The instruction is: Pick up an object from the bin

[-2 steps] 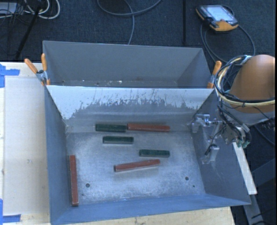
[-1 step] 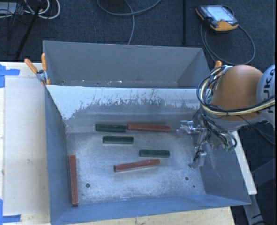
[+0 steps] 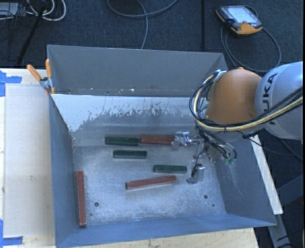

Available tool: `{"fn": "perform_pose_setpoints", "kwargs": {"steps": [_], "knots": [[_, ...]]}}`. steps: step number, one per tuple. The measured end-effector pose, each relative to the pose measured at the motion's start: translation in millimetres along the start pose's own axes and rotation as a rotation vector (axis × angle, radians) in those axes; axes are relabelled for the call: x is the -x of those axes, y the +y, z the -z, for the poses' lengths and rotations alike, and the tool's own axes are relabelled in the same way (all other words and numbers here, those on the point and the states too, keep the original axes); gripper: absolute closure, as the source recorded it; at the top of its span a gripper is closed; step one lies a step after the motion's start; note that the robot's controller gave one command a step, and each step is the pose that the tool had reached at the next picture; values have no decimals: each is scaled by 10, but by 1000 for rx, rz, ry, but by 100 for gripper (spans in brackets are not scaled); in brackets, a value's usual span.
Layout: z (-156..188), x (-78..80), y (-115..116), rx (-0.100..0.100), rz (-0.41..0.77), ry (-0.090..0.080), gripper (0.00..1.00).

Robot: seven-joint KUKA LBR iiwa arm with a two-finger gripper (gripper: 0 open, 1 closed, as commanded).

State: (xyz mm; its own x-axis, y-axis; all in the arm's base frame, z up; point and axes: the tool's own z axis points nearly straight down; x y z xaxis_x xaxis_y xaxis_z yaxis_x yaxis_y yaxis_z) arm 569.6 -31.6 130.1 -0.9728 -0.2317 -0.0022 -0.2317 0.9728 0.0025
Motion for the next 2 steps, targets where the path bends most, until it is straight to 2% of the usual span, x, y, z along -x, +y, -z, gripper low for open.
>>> {"fn": "perform_pose_setpoints", "kwargs": {"steps": [1, 2], "knots": [[6, 31, 98, -2, 123, 2, 0], [-538, -113, 400, -3, 173, -1, 0]]}}
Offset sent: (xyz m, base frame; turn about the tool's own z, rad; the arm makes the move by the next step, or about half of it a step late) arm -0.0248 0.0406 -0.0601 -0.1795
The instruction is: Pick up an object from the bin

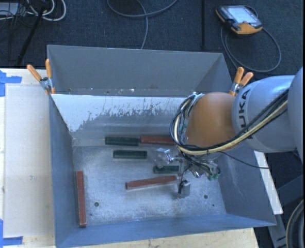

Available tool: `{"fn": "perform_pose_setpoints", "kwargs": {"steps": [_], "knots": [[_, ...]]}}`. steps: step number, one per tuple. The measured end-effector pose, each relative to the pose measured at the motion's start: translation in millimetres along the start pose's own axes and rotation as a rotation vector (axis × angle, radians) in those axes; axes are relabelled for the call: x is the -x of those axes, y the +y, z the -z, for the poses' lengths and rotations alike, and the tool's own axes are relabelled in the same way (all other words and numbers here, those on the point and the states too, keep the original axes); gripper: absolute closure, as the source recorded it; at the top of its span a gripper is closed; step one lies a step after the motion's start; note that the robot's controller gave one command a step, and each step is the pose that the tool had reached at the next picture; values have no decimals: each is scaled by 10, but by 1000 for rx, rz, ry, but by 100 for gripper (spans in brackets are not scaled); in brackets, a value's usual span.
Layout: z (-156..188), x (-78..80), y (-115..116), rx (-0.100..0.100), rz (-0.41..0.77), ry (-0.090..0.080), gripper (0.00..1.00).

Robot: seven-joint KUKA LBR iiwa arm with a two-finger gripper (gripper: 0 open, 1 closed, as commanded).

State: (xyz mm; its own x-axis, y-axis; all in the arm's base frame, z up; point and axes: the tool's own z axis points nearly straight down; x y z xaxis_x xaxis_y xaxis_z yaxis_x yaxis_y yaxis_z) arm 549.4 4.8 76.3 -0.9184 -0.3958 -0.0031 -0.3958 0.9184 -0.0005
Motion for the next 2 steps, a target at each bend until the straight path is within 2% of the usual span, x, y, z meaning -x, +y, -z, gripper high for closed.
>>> {"fn": "perform_pose_setpoints", "kwargs": {"steps": [1, 2], "knots": [[-145, 50, 153, -1, 11, -18, 100], [-138, 50, 148, 0, 11, -18, 100]]}}
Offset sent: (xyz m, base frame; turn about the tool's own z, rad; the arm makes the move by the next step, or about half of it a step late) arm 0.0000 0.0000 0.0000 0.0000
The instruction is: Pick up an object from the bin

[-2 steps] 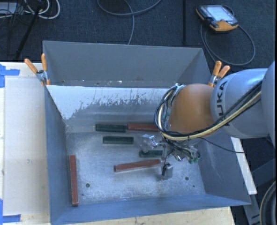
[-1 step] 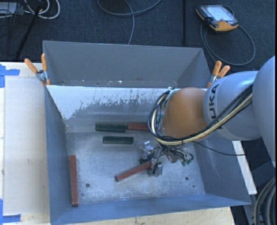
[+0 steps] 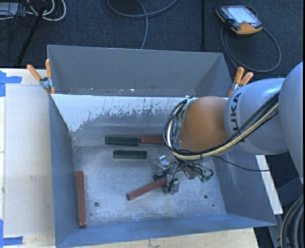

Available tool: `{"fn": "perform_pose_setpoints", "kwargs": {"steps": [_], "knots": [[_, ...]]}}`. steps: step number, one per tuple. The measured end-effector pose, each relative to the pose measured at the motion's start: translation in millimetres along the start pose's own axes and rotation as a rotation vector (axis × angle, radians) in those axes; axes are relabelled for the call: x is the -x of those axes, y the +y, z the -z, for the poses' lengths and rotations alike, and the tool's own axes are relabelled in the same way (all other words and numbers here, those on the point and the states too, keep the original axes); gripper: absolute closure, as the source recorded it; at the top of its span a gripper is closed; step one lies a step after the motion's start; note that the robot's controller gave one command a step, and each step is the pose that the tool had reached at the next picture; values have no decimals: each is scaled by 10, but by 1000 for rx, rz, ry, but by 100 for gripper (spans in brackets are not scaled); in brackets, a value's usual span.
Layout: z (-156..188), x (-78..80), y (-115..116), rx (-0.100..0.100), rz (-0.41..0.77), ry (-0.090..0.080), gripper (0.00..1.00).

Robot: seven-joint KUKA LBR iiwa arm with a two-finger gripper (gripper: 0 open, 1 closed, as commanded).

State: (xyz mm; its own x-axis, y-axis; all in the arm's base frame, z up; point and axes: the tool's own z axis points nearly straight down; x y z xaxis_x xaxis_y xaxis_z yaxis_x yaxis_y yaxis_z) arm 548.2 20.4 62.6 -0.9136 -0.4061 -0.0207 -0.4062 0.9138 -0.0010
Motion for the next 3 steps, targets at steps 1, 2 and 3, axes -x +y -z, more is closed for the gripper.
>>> {"fn": "perform_pose_setpoints", "kwargs": {"steps": [1, 2, 3], "knots": [[20, 6, 2, 1, 1, 3, 100], [73, 4, 3, 1, 2, 8, 100], [134, -6, 2, 1, 2, 13, 100]]}}
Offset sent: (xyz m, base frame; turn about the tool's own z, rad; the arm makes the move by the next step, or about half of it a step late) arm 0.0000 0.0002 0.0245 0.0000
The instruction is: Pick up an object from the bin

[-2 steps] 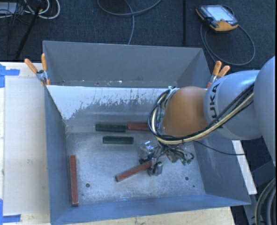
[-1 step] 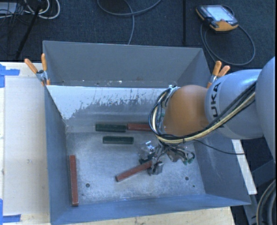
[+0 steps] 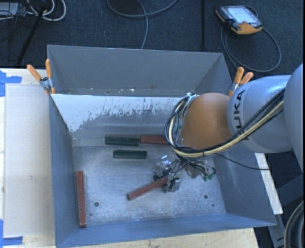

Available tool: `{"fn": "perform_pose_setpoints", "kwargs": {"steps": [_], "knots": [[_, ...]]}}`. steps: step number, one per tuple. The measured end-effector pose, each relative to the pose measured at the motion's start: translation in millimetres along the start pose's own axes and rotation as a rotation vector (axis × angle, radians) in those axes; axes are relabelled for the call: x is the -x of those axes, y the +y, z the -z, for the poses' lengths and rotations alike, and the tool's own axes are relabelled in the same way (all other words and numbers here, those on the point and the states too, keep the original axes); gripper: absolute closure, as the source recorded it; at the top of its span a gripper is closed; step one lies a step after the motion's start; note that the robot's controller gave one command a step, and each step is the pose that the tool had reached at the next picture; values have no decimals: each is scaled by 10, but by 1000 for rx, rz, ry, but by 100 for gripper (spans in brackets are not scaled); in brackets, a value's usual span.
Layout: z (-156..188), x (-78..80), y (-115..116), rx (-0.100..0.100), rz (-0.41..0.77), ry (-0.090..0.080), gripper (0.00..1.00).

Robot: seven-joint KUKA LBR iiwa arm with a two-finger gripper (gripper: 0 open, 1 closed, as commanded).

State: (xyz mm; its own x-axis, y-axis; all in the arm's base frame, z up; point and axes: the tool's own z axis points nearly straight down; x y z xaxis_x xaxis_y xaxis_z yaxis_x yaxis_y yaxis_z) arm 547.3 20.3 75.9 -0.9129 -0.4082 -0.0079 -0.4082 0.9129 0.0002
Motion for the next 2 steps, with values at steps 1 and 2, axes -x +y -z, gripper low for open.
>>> {"fn": "perform_pose_setpoints", "kwargs": {"steps": [1, 2], "knots": [[63, -8, 0, 0, 0, 6, 100], [135, -4, -1, 0, 0, 6, 100]]}}
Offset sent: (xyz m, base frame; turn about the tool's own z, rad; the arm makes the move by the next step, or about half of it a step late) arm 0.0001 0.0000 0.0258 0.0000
